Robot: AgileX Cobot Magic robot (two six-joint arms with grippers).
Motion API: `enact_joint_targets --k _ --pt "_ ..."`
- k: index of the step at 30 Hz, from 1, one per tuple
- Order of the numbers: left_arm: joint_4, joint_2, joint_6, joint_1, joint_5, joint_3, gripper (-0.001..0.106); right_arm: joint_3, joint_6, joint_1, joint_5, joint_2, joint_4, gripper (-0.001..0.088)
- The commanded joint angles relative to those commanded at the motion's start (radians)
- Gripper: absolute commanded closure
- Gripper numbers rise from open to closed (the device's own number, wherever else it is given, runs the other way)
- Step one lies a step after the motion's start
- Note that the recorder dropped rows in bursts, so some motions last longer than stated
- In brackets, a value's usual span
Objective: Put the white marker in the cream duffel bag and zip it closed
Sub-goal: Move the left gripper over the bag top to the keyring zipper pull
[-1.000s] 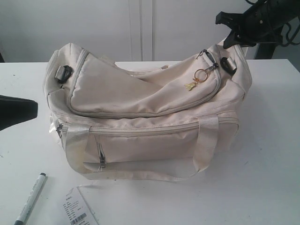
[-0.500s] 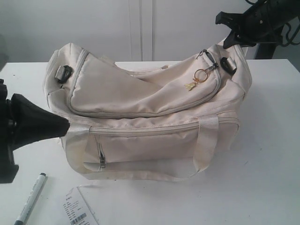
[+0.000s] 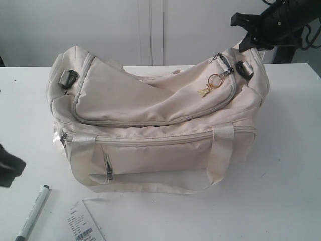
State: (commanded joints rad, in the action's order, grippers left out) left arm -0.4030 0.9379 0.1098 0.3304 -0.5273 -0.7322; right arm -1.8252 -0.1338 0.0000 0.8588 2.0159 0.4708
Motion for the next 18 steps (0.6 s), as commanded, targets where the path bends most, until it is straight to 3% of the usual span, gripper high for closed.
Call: enact_joint_targets --k 2,5,8,13,18 --pt "-0.21 0.0 0.229 0.003 0.125 0.0 0.105 0.0 0.0 0.0 0.0 0.0 0.0 0.0868" --pt "-0.503 0.005 0.6 0.003 0.158 -0.015 0.105 0.0 0.0 0.0 0.0 0.0 0.0 0.0868" --pt "-0.683 0.037 0.783 0.003 0.137 -0.036 0.105 0.0 0.0 0.0 0.0 0.0 0.0 0.0868" --pt "-0.694 0.118 0.867 0.01 -0.026 -0.112 0.105 0.0 0.0 0.0 0.0 0.0 0.0 0.0868" --pt "-0.596 0.173 0.863 0.104 -0.026 -0.172 0.105 0.0 0.0 0.0 0.0 0.0 0.0 0.0868"
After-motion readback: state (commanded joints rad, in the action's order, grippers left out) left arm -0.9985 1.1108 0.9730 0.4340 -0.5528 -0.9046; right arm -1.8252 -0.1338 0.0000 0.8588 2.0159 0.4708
